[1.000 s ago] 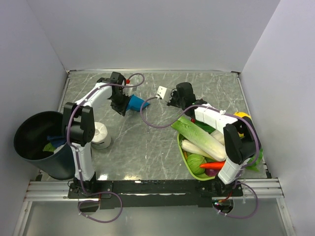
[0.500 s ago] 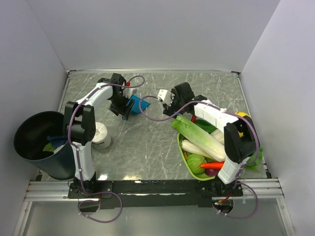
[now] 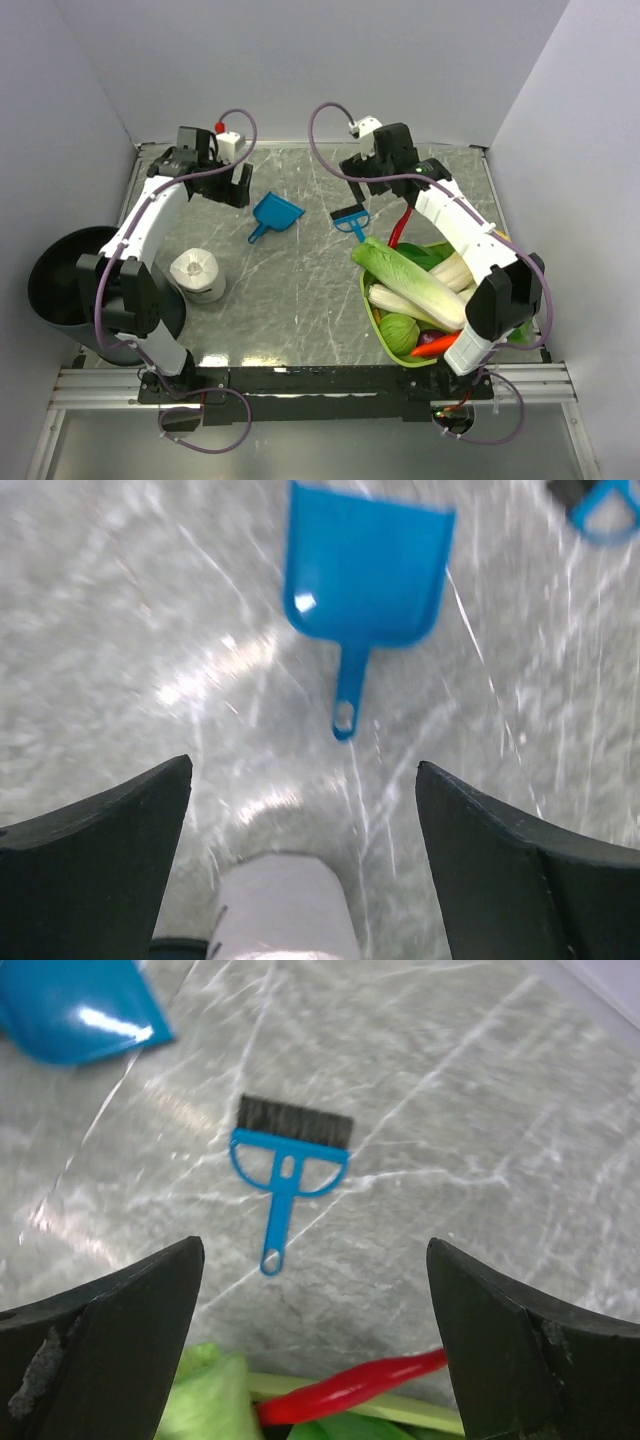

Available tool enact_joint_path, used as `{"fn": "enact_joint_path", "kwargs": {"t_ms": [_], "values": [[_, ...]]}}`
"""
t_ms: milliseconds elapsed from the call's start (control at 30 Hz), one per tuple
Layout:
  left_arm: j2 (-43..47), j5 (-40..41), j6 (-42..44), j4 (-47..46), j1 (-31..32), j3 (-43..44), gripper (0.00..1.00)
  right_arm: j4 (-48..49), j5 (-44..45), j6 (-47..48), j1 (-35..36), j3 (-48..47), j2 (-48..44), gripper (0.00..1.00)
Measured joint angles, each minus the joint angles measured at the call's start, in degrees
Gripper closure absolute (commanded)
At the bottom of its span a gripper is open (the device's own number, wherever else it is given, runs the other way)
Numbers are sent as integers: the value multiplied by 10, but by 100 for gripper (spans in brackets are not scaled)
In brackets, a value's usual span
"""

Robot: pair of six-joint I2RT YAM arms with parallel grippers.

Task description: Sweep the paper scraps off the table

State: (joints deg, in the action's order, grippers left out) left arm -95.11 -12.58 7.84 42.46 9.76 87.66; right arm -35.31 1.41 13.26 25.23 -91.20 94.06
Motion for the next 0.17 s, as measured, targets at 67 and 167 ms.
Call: {"fn": "enact_joint_path", "kwargs": {"t_ms": [67, 167], "values": [[7, 4, -10, -19, -9, 1, 4, -5, 21, -18, -4, -17, 0, 0], [18, 23, -26, -48, -25, 3, 4, -7, 26, -34, -19, -57, 0, 0]]}}
